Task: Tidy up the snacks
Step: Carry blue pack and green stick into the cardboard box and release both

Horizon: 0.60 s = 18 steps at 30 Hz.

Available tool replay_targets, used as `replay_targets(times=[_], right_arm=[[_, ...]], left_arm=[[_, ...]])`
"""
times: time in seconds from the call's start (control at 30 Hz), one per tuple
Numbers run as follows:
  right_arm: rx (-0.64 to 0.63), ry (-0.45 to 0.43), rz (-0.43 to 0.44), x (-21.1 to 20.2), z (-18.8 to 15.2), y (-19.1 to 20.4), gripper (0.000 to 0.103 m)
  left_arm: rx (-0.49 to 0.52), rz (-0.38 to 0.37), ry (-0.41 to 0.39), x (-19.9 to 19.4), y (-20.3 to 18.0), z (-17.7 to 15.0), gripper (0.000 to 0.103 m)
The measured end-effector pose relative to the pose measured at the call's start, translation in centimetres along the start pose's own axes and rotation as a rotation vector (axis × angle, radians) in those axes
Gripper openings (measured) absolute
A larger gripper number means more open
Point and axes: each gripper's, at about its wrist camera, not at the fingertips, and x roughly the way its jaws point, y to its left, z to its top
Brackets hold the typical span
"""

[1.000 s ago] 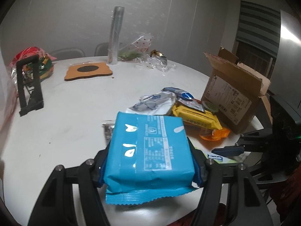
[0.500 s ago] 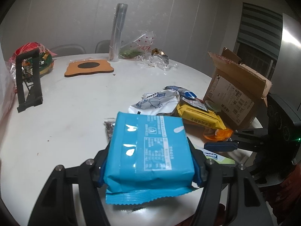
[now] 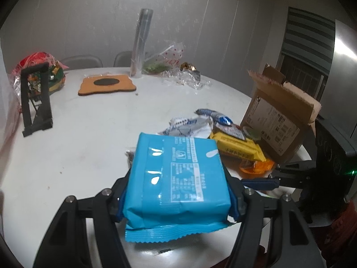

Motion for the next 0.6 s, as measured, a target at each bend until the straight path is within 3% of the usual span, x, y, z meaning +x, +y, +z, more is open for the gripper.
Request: replay_targets(times=[0.37, 0.6], right_arm=[[-0.044, -0.099, 0.024, -5.3, 3.4, 2.1, 0.022], [-0.066, -0.187, -0.040, -11.0, 5.6, 1.7, 0.022]], left_arm=[[0.068, -0.052, -0.138, -5.3, -1.3, 5.6, 0.064], [0.195, -0.183, -0.205, -7.9, -5.5, 10.8, 0.064]])
